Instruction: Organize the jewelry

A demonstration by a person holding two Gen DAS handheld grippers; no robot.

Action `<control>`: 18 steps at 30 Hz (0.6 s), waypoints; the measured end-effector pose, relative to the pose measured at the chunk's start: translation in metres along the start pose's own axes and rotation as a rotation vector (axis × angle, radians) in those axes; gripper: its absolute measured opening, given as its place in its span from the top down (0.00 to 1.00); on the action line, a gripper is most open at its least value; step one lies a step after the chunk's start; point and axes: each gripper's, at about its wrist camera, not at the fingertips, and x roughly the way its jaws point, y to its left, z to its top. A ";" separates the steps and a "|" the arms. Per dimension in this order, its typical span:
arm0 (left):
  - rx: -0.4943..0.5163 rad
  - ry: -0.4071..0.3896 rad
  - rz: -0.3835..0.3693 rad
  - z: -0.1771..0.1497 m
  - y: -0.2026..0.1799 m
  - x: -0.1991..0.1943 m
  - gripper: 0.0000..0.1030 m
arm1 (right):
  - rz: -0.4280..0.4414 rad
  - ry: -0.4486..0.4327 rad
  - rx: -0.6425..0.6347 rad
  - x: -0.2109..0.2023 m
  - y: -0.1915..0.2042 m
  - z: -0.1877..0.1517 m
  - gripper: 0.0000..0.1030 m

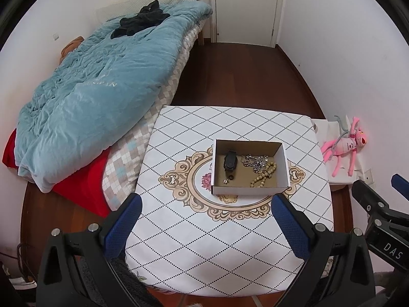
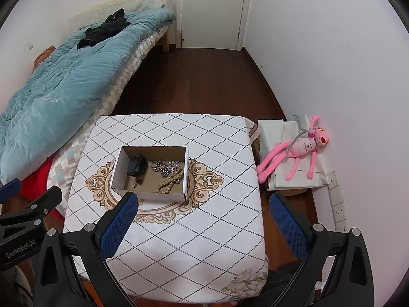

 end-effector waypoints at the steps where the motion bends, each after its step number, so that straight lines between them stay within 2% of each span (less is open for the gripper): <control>1: 0.000 -0.001 -0.001 0.000 0.000 -0.001 0.00 | 0.001 0.000 -0.002 0.000 0.000 0.000 0.00; 18: -0.004 -0.011 0.000 0.001 -0.002 -0.004 0.00 | 0.009 -0.001 -0.007 -0.004 0.002 0.001 0.00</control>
